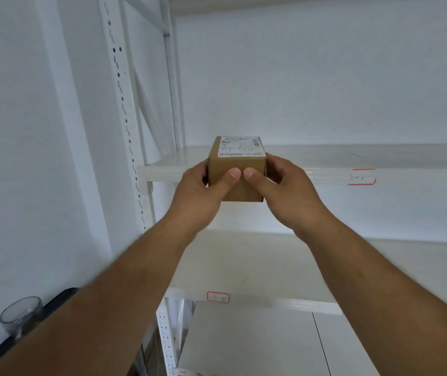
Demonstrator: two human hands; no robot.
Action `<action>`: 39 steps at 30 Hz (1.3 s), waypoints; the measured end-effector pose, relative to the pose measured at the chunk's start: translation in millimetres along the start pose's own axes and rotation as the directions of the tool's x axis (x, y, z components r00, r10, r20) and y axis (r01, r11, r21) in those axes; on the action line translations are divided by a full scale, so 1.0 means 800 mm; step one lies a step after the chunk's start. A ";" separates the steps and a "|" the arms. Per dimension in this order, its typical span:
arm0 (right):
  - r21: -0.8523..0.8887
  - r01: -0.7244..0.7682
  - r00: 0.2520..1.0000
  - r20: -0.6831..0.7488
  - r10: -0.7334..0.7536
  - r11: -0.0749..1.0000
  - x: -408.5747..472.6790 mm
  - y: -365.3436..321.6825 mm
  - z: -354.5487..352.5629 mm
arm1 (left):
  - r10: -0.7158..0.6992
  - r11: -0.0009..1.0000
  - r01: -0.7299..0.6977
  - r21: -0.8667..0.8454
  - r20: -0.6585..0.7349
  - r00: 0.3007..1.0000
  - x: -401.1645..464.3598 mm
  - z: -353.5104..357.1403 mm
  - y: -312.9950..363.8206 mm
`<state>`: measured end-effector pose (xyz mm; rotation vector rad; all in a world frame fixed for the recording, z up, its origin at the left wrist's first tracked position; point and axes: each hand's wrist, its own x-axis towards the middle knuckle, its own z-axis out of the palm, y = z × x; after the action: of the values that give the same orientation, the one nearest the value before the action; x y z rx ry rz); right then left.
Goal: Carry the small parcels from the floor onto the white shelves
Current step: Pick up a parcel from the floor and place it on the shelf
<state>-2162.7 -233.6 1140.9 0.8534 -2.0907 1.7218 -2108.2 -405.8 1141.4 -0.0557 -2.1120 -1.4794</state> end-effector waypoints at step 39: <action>-0.288 -0.230 0.973 -0.052 0.224 0.930 0.320 0.157 0.086 | -0.142 0.923 0.057 0.380 0.200 0.970 0.371 -0.009 -0.148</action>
<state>-2429.1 -351.5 1173.3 0.5232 -2.4314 1.4579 -2396.3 -539.8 1178.3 0.0297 -2.5823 -1.1443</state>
